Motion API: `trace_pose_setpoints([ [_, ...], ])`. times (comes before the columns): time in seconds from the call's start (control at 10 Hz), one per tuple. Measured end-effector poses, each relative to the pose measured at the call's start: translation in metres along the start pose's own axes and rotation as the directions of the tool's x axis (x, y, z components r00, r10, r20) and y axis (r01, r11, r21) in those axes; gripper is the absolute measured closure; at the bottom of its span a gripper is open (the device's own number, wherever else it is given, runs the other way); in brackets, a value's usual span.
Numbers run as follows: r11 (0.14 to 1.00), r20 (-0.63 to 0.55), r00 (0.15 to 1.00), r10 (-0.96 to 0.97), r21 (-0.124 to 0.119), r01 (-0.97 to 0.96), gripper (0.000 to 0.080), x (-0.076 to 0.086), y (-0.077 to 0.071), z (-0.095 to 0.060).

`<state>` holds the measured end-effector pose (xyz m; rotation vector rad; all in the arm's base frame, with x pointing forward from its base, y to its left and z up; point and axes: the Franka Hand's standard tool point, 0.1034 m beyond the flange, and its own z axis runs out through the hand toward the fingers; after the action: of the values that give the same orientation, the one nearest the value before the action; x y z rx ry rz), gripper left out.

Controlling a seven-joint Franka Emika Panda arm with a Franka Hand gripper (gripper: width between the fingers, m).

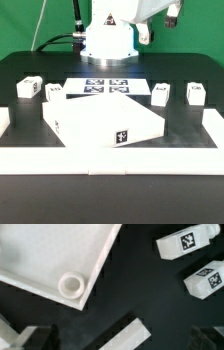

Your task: Assemble one leg

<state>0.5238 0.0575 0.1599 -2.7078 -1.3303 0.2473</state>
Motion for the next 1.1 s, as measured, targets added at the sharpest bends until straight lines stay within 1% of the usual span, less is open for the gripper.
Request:
trace_pose_setpoints([
  [0.8,1.0,0.001,1.0,0.001,0.0,-0.001,0.015,0.0,0.0,0.001],
  [0.9,0.999,-0.009,0.999,-0.047,-0.01,0.047,0.015,-0.002,0.001,0.003],
  [1.0,0.992,-0.023,0.992,-0.124,-0.029,0.123,0.015,-0.012,0.0,0.012],
  [1.1,0.981,-0.026,0.981,-0.193,-0.039,0.192,0.015,-0.022,-0.001,0.02],
])
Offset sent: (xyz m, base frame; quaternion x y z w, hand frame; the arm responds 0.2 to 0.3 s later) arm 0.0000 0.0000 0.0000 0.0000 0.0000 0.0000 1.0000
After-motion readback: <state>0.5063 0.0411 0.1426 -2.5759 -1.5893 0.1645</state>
